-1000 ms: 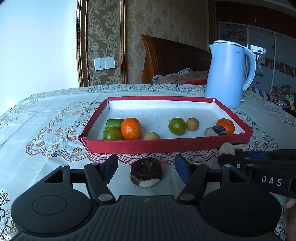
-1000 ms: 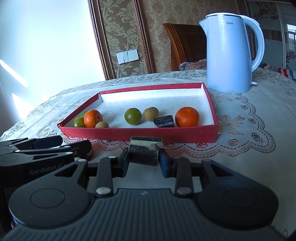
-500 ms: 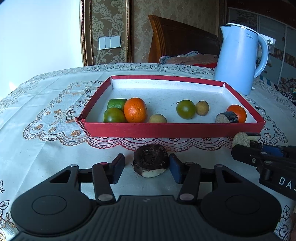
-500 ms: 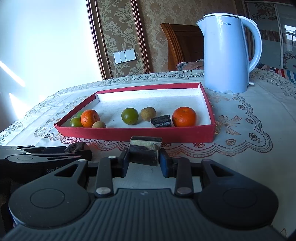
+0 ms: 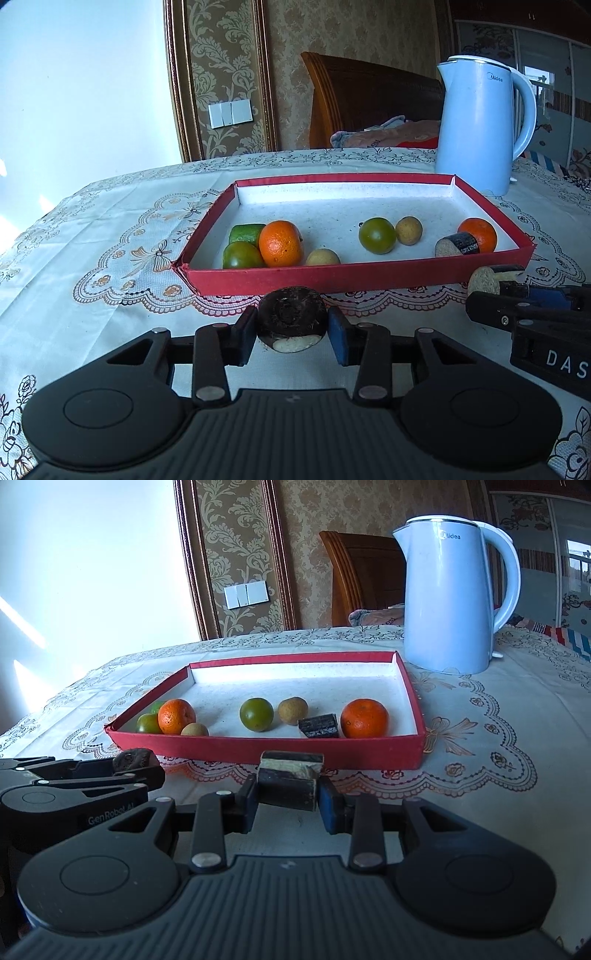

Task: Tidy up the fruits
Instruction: 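Carry the eggplant slice into the tray with the left tool while the right tool carries its chunk in, then open both tools to release the eggplant pieces in the tray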

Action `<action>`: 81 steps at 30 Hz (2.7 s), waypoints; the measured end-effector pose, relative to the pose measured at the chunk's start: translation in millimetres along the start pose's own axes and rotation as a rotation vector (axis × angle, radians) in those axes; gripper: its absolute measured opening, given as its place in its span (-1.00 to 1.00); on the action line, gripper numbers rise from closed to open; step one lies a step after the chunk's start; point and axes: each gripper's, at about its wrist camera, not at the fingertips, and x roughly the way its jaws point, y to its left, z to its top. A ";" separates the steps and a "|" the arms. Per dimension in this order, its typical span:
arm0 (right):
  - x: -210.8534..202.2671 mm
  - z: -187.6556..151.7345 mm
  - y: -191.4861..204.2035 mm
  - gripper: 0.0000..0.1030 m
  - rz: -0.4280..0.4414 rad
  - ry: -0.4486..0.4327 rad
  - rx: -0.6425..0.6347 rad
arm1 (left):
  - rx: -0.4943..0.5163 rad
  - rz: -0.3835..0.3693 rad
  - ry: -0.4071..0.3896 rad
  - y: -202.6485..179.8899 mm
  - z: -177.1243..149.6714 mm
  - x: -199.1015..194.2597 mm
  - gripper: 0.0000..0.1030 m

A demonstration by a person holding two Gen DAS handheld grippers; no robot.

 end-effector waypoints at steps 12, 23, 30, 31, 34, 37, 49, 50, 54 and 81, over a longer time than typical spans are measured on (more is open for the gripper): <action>-5.6 47.8 10.9 -0.37 -0.025 -0.110 -0.066 | -0.027 0.065 -0.090 12.6 35.9 9.2 -0.22; 56.3 61.8 7.3 -0.37 -0.045 0.012 -0.082 | -0.032 0.061 -0.062 8.5 52.7 49.8 -0.22; 59.0 58.6 6.3 0.30 -0.091 -0.007 -0.086 | -0.064 0.066 -0.052 13.3 53.1 53.9 -0.21; 56.9 58.4 5.8 0.37 -0.100 -0.025 -0.081 | -0.070 0.068 -0.051 13.9 53.5 53.7 -0.21; 52.3 60.1 4.1 0.38 -0.095 -0.046 -0.076 | -0.075 0.075 -0.052 15.2 53.8 52.2 -0.20; 49.8 60.1 0.6 0.38 -0.092 -0.048 -0.053 | -0.079 0.073 -0.054 15.9 54.0 50.4 -0.19; 32.7 48.4 -5.8 0.36 -0.091 -0.076 -0.007 | -0.079 0.086 -0.097 14.3 54.4 39.0 0.33; 31.4 47.7 -5.6 0.36 -0.089 -0.077 -0.004 | -0.077 0.084 -0.100 13.9 54.5 38.4 0.33; 28.5 43.2 -3.8 0.36 -0.085 -0.072 0.002 | -0.078 0.080 -0.097 13.6 54.2 38.6 0.33; 4.8 17.1 2.5 0.36 -0.099 -0.083 0.012 | -0.110 0.047 -0.094 15.6 42.0 11.3 0.66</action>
